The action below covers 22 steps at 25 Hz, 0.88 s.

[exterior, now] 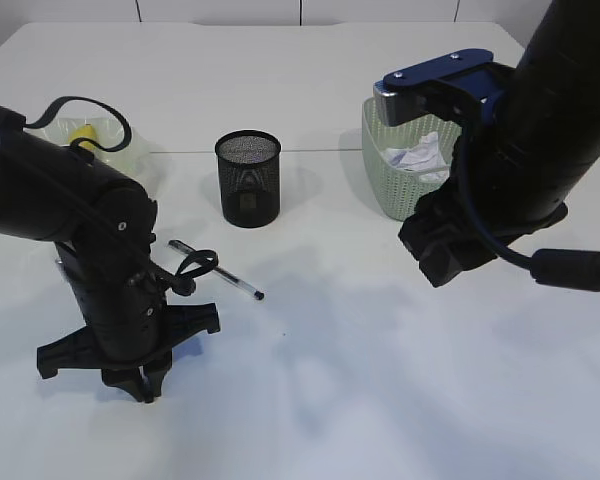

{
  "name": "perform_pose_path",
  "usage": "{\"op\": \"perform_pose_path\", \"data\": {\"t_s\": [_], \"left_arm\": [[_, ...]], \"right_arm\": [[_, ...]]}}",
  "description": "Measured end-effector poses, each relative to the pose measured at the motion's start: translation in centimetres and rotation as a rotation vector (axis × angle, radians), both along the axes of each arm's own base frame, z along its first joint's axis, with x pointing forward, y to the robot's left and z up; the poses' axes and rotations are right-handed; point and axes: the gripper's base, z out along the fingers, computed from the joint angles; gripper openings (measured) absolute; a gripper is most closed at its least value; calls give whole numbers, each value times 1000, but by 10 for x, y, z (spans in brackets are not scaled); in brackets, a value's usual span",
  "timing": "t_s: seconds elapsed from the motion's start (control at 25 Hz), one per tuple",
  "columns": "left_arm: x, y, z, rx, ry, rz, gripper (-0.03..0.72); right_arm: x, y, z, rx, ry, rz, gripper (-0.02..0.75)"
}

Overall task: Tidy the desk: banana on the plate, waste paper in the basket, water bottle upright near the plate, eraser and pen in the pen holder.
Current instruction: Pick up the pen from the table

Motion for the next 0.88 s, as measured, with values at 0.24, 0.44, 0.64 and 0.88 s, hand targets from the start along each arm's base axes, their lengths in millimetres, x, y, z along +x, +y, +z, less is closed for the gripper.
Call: {"op": "perform_pose_path", "data": {"t_s": [0.24,0.44,0.64,0.88], "left_arm": [[0,0,0,6,-1,-66,42],[0,1,1,11,-4,-104,41],[1,1,6,14,-28,-127,41],[2,3,18,8,-69,-150,40]], "right_arm": [[0,0,0,0,0,2,410],[0,0,0,0,-2,2,410],[0,0,0,2,-4,2,410],[0,0,0,2,-4,2,410]]}}
